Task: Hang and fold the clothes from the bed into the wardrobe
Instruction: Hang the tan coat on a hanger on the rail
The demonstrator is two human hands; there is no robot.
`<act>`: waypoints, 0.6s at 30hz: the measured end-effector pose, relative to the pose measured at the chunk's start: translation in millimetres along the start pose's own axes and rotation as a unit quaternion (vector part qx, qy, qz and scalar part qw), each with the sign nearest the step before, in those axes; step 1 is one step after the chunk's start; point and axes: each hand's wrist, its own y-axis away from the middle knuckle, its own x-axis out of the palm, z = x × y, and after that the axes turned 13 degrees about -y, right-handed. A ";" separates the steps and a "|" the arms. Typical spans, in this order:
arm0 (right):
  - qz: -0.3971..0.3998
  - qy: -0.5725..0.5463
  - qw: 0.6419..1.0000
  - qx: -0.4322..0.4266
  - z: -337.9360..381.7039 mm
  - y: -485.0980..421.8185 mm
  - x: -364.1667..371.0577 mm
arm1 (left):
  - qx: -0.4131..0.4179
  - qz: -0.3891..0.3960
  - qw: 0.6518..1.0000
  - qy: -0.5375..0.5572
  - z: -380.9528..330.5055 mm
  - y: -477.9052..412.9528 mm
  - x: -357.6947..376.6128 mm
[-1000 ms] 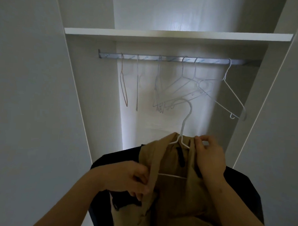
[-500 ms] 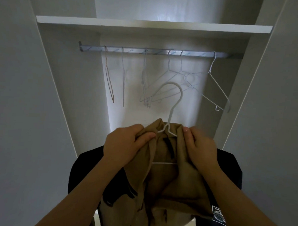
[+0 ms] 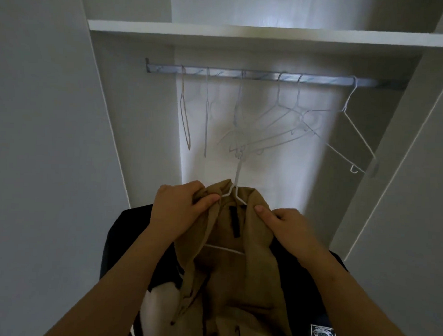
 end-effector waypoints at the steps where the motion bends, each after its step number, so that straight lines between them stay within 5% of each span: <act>1: 0.001 -0.025 1.000 0.019 1.5 -3.8 7.0 | -0.013 -0.001 1.000 -0.002 5.9 -1.2 1.7; 6: 0.006 -0.109 0.990 0.089 15.7 -24.2 38.8 | -0.153 -0.096 0.973 0.141 38.7 -3.8 7.9; 18: 0.131 -0.275 0.931 0.200 85.0 -109.7 151.3 | -0.325 -0.051 0.920 0.215 150.3 -74.0 1.5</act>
